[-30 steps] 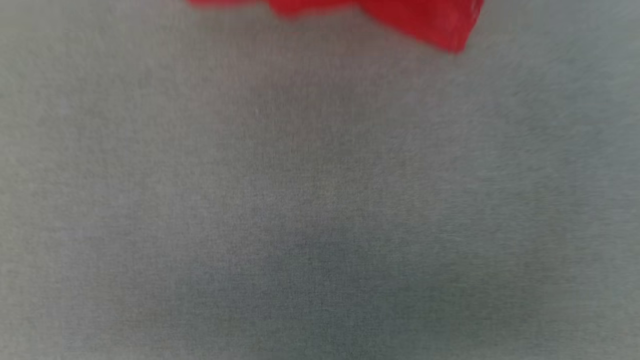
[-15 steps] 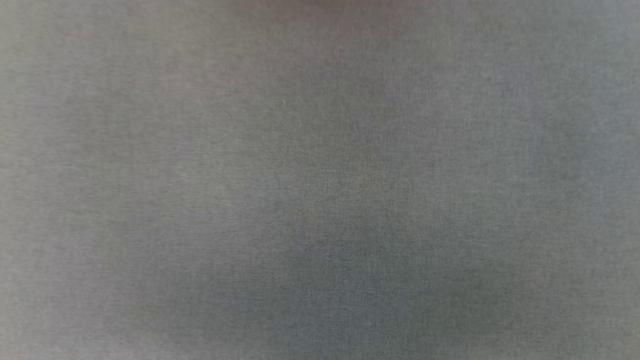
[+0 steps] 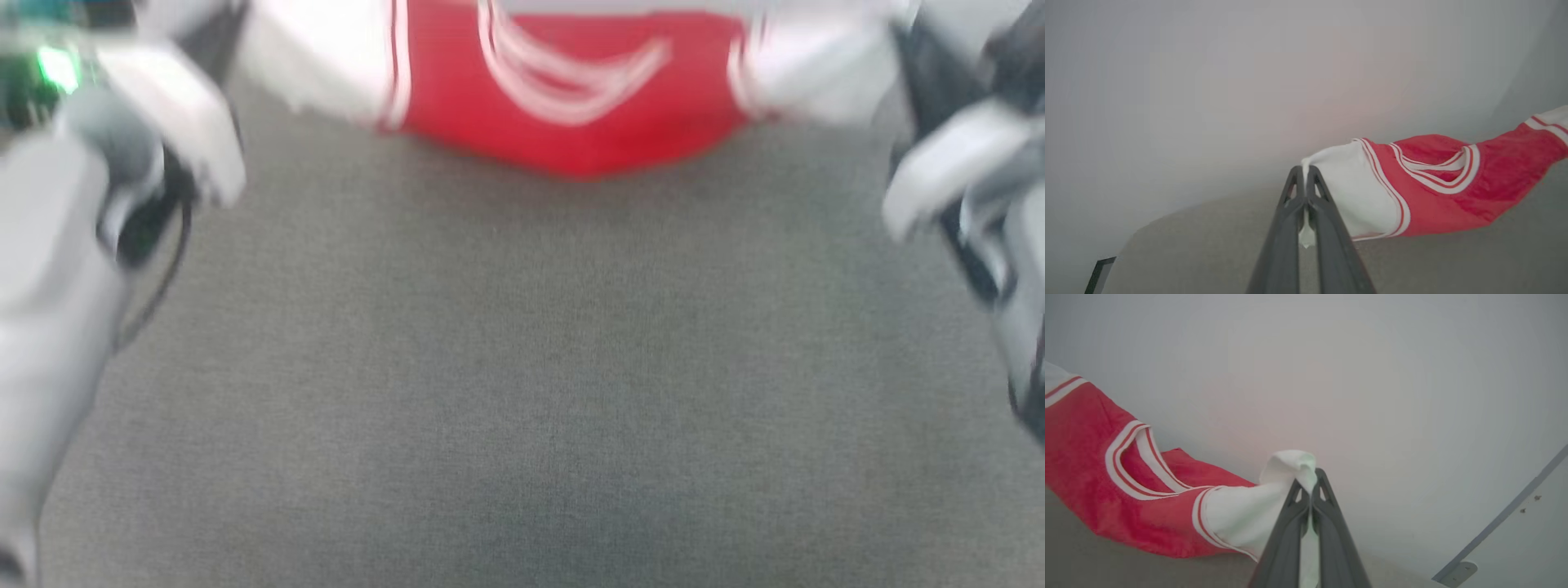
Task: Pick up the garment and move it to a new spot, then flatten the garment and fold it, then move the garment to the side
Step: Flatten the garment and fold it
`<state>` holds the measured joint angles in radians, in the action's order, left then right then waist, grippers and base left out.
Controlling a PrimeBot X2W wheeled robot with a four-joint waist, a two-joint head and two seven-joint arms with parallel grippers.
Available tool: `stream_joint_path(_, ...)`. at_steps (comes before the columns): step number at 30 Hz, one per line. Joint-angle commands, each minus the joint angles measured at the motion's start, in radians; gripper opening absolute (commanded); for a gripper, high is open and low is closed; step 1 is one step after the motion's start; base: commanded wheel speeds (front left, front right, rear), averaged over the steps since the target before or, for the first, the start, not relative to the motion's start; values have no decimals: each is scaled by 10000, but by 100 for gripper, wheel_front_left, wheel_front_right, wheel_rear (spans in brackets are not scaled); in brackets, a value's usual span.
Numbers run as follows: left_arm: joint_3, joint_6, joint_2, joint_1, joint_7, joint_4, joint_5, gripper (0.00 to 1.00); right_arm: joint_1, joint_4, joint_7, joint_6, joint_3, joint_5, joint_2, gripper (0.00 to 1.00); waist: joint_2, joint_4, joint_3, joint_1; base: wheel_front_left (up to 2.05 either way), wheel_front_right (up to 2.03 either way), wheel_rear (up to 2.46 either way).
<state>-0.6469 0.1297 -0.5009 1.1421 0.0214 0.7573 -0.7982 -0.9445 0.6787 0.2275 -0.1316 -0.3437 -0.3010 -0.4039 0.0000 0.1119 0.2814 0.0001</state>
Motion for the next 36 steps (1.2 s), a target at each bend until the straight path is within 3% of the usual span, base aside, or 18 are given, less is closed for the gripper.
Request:
stream_joint_path(1, -78, 13, -254, -531, -177, -346, -114, 0, 567, -393, -114, 18, -207, -373, -254, 0, 0, 2, -451, -1, 0, 0, 0)
stream_joint_path(7, 10, -436, -1278, -3408, -1075, -2385, -1130, 0, 3214, -2422, -671, 18, -1013, -1715, -1314, 0, 0, -176, -883, -1, 0, 0, 0)
stream_joint_path(13, 125, -1399, -2401, -6203, -1500, -4803, -1850, 0, 5249, -3886, -1086, 17, -1037, -2369, -2060, 0, 0, -330, -945, -1, 0, 0, 0)
stream_joint_path(14, 98, -1760, -2730, -6962, -1570, -5477, -1984, 0, 5795, -4301, -1250, 17, -1153, -2499, -2312, 0, 0, -365, -916, -1, 0, 0, 0)
stream_joint_path(22, 253, -3295, -3845, -9213, -1493, -6838, -2194, 0, 7614, -5418, -1814, 17, -1064, -3122, -3362, 0, 0, -416, -745, -1, 0, 0, 0)
stream_joint_path(29, 553, -4246, -4297, -10423, -1330, -7490, -2606, 0, 8971, -6063, -2499, 18, -658, -3763, -3869, 0, 0, -413, -532, -1, 0, 0, 0)
stream_joint_path(36, 694, -4541, -3967, -10753, -914, -7776, -2793, 0, 9691, -6305, -3218, 18, -121, -4144, -3593, 0, 0, -398, -271, -1, 0, 0, 0)
